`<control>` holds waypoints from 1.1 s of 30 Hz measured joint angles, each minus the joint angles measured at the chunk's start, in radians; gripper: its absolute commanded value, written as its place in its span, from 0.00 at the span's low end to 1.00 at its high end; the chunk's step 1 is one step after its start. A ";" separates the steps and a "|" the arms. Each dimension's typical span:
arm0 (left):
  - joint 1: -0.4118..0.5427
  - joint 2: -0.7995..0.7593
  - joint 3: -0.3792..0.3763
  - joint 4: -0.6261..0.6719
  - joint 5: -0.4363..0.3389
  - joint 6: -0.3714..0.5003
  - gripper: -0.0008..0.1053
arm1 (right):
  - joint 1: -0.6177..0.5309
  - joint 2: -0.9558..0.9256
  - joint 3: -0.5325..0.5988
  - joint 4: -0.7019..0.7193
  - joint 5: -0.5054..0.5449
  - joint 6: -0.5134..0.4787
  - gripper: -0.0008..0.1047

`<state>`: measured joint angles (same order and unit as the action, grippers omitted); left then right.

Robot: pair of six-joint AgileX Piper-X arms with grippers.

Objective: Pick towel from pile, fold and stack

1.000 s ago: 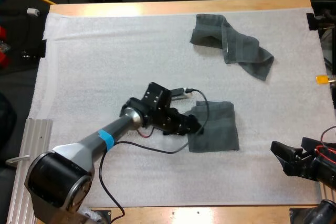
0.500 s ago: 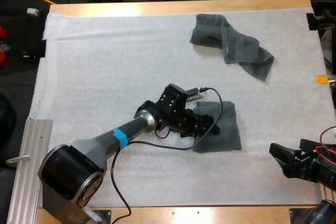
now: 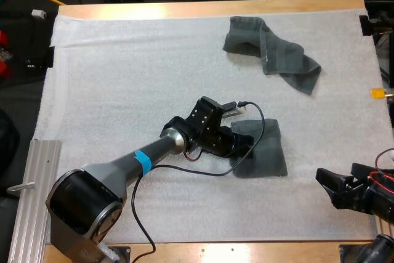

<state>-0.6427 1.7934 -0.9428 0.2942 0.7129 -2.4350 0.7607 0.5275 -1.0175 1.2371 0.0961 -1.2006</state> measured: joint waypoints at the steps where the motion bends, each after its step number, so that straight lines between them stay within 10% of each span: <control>1: 0.000 0.000 0.000 0.012 -0.012 0.014 0.01 | 0.000 0.000 0.000 0.000 0.000 0.000 0.74; 33: 0.434 -0.212 0.000 0.536 -0.437 0.589 0.01 | 0.000 0.000 0.000 0.000 -0.001 0.000 0.74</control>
<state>-0.2091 1.5817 -0.9428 0.8302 0.2758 -1.8461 0.7607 0.5275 -1.0175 1.2371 0.0953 -1.2006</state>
